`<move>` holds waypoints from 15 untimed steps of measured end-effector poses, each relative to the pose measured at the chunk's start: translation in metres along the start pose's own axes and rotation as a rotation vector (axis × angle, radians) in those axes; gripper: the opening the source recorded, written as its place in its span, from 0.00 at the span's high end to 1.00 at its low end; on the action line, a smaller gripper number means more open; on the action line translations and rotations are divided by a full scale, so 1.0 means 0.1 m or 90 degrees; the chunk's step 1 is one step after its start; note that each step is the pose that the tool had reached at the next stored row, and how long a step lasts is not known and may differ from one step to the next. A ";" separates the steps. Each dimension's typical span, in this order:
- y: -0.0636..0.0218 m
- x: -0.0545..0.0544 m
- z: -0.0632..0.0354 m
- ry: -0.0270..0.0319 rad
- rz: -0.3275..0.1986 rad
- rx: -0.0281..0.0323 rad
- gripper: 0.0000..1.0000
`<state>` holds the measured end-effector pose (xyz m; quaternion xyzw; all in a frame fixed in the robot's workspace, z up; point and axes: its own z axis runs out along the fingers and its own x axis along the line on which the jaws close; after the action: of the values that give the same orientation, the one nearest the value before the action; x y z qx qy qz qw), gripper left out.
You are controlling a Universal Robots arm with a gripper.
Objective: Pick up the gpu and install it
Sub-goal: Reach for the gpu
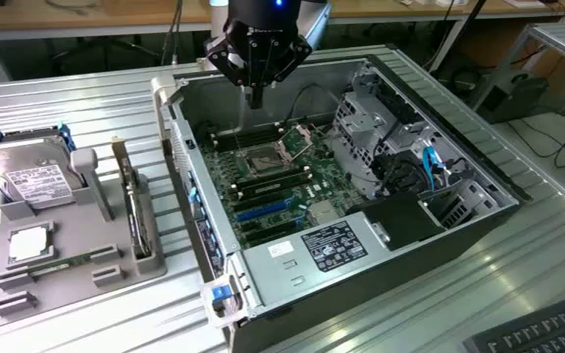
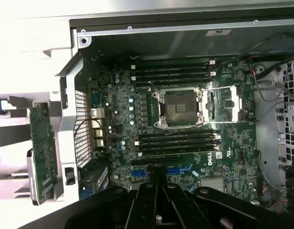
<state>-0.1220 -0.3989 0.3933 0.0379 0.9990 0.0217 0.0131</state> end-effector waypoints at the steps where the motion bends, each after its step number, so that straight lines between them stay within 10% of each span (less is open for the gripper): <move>1: 0.000 0.00 0.000 0.0000 0.000 0.0000 0.89; 15: -0.009 0.03 -0.002 -0.0002 0.000 0.0001 0.89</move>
<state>-0.1249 -0.3996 0.3934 0.0380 0.9990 0.0217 0.0132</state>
